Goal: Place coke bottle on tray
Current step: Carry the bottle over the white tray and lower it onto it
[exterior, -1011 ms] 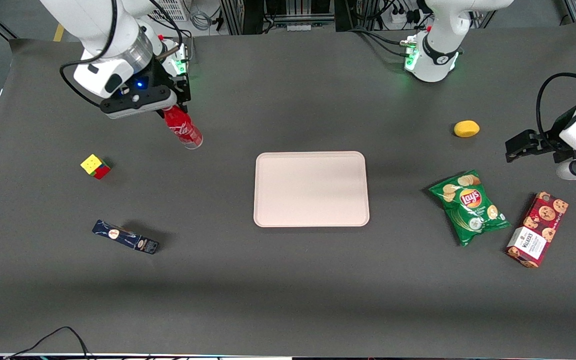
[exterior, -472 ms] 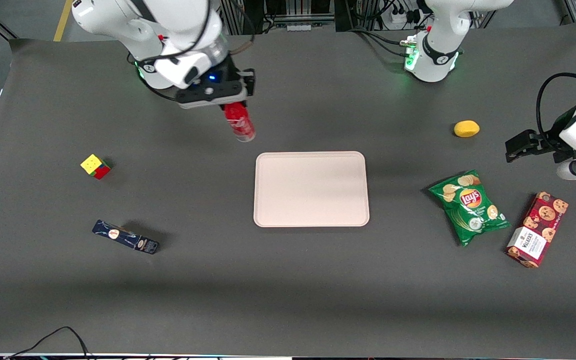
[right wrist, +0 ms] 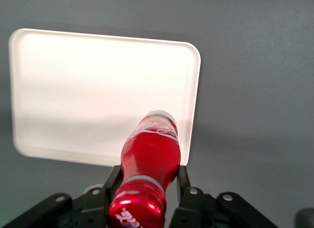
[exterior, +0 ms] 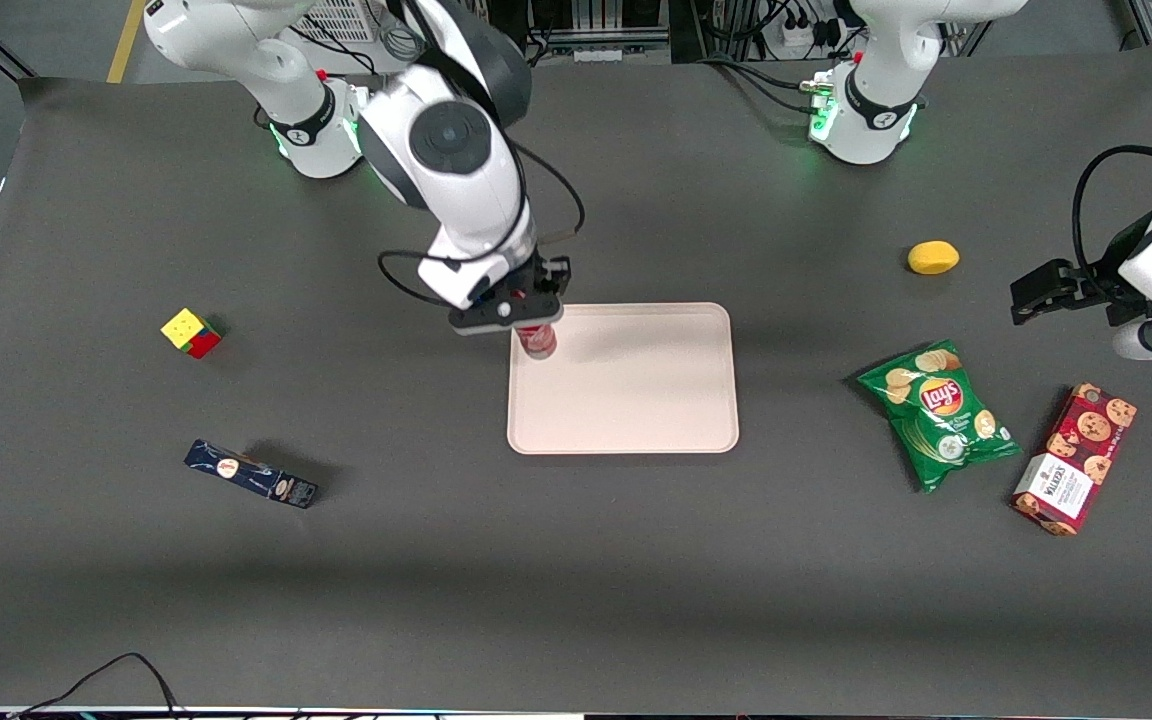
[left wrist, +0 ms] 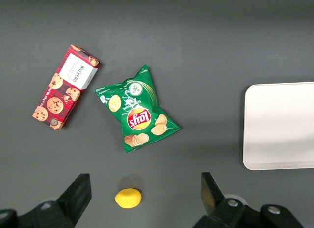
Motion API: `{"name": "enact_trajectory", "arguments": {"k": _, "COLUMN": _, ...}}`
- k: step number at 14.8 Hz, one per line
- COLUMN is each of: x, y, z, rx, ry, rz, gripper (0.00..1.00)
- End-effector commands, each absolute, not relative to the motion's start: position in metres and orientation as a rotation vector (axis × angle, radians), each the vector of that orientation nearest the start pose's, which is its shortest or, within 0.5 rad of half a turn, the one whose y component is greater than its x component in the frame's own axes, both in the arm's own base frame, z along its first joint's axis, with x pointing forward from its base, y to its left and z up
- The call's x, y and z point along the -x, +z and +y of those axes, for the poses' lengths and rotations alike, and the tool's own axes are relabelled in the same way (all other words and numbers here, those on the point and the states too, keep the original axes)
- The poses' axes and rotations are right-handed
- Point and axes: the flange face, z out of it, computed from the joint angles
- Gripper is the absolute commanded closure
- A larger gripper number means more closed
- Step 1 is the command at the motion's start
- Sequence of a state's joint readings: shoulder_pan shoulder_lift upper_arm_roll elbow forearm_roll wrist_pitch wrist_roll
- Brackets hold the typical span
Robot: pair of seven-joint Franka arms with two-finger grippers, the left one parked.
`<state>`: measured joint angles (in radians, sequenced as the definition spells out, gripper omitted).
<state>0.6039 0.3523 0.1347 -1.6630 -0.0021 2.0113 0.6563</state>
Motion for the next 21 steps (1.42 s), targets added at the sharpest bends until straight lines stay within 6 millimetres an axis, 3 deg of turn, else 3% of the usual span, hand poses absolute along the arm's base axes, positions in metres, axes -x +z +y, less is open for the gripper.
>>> {"name": "enact_trajectory", "arguments": {"k": 1, "x": -0.495, "y": 0.377, "z": 0.433, "rx": 3.105, "ry": 0.006, "rz": -0.15, "gripper": 1.0}}
{"name": "enact_trajectory", "arguments": {"k": 3, "x": -0.497, "y": 0.355, "z": 0.433, "rx": 3.107, "ry": 0.021, "rz": -0.163, "gripper": 1.0}}
{"name": "enact_trajectory", "arguments": {"k": 9, "x": -0.499, "y": 0.316, "z": 0.435, "rx": 3.105, "ry": 0.031, "rz": -0.169, "gripper": 1.0}}
{"name": "enact_trajectory", "arguments": {"k": 21, "x": -0.501, "y": 0.293, "z": 0.434, "rx": 3.113, "ry": 0.057, "rz": -0.16, "gripper": 1.0}}
